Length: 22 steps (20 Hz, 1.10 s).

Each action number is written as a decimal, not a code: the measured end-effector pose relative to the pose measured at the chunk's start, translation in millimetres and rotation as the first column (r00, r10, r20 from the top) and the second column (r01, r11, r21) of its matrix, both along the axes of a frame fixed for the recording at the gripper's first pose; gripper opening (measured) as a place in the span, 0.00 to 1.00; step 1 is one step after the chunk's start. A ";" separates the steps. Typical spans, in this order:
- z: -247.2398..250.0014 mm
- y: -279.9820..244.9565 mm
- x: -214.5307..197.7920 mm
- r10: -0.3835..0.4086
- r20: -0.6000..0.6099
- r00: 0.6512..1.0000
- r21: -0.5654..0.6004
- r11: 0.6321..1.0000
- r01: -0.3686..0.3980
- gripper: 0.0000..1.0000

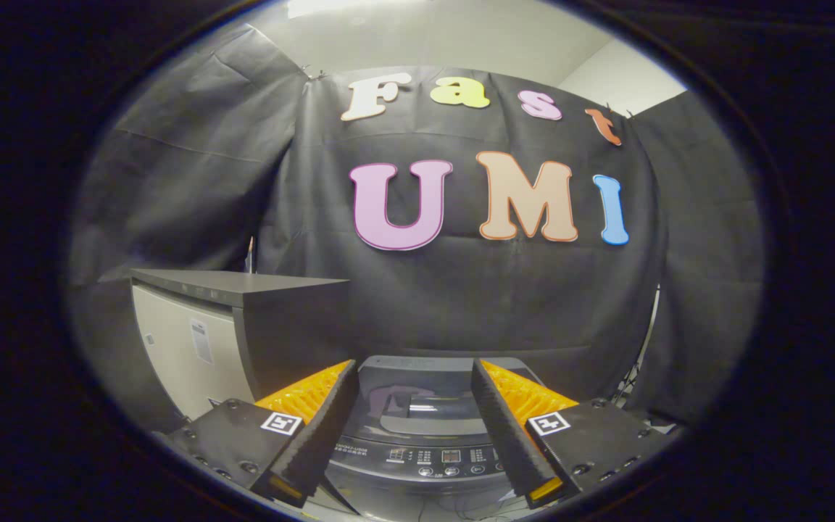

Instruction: Put the clothes into the washing machine and then close the washing machine lid.

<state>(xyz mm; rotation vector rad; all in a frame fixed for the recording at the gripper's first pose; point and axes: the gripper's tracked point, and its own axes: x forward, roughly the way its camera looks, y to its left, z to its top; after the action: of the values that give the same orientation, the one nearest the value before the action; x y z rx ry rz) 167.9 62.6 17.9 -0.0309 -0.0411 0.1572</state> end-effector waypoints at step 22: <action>19.4 -3.3 -5.8 -0.003 0.053 0.999 0.094 0.996 -0.002 0.97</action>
<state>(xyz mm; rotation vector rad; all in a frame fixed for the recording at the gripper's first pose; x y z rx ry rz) 162.1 59.3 37.3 0.0587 -0.1015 0.1538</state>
